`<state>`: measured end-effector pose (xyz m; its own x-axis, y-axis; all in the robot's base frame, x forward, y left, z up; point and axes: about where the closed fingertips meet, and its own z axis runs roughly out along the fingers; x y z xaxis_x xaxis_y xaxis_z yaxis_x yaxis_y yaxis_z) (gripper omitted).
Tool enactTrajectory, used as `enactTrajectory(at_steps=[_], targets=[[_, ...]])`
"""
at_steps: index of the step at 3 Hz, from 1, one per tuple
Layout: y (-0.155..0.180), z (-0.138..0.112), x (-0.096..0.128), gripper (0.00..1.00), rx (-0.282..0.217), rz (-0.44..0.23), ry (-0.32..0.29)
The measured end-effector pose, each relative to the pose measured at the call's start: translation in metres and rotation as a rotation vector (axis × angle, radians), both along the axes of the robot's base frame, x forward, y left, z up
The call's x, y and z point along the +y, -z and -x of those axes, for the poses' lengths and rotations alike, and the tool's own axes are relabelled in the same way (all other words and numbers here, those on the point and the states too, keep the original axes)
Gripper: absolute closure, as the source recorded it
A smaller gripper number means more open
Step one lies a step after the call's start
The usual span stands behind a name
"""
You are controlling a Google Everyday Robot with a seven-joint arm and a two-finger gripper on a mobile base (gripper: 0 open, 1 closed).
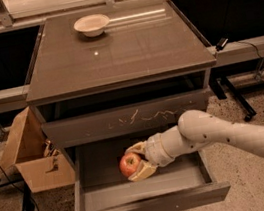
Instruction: Pick apple from middle drawer and place on counter
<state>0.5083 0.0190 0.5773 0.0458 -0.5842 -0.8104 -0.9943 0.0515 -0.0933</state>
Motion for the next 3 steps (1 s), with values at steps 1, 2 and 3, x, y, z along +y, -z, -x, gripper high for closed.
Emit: enactTrajectory(at_steps=[1, 2, 3], targets=[[-0.062, 0.011, -0.01, 1.0, -0.074, 0.099, -0.047], [-0.062, 0.011, -0.01, 1.0, -0.075, 0.099, -0.047], [-0.099, 0.006, -0.013, 1.0, -0.132, 0.082, -0.013]])
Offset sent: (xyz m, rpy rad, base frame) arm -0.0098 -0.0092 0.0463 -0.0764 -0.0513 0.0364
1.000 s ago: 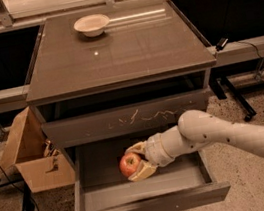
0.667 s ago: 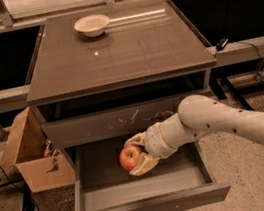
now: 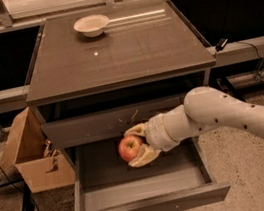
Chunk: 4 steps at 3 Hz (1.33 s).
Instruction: Pick apple from middle drawer and place on counter
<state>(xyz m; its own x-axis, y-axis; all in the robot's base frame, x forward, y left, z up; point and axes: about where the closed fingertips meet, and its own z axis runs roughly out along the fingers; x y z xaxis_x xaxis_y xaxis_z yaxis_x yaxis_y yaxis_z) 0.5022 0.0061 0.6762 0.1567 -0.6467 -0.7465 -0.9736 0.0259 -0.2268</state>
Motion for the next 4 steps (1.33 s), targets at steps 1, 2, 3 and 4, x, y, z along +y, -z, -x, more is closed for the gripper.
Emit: enactTrajectory(at_steps=[1, 2, 3, 4], targets=[[-0.065, -0.007, -0.001, 1.0, -0.044, -0.022, 0.067], [-0.065, -0.007, -0.001, 1.0, -0.044, -0.023, 0.066], [-0.084, -0.027, -0.004, 1.0, -0.062, -0.044, 0.06], [-0.123, -0.067, -0.012, 1.0, -0.099, -0.056, 0.067]])
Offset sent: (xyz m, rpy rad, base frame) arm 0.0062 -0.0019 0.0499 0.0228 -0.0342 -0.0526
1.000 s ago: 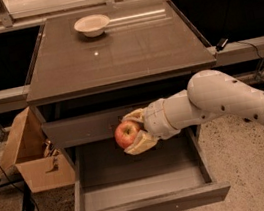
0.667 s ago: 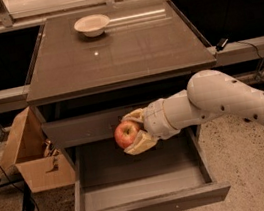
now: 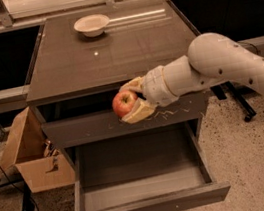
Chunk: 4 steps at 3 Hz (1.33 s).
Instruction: Pick apple from middle drawer and place on counter
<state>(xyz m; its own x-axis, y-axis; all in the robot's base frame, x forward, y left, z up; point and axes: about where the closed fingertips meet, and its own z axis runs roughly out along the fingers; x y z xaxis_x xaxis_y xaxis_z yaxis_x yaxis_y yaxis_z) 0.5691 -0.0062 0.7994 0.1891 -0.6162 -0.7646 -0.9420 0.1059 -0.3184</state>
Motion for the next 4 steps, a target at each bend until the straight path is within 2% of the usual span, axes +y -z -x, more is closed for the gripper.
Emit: enactTrajectory(at_steps=[1, 2, 4], targets=[[-0.037, -0.037, -0.008, 1.0, -0.047, -0.012, 0.037], [-0.037, -0.037, -0.008, 1.0, -0.047, -0.012, 0.038], [-0.105, -0.065, -0.021, 1.0, 0.015, -0.144, 0.218]])
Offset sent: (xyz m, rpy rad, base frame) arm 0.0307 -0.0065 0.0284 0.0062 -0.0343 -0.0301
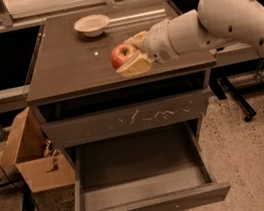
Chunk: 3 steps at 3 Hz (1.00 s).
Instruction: Pick apple from middle drawer and place on counter
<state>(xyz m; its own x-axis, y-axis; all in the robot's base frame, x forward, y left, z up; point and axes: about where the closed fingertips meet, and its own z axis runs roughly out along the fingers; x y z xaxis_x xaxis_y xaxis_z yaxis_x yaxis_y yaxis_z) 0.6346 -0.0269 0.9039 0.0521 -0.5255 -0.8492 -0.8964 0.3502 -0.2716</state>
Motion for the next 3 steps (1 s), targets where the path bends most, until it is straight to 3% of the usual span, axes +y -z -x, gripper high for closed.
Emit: enactTrajectory(at_steps=[2, 3], targets=[[-0.008, -0.058, -0.015, 1.0, 0.101, -0.093, 0.121], [-0.008, -0.059, -0.015, 1.0, 0.105, -0.096, 0.126]])
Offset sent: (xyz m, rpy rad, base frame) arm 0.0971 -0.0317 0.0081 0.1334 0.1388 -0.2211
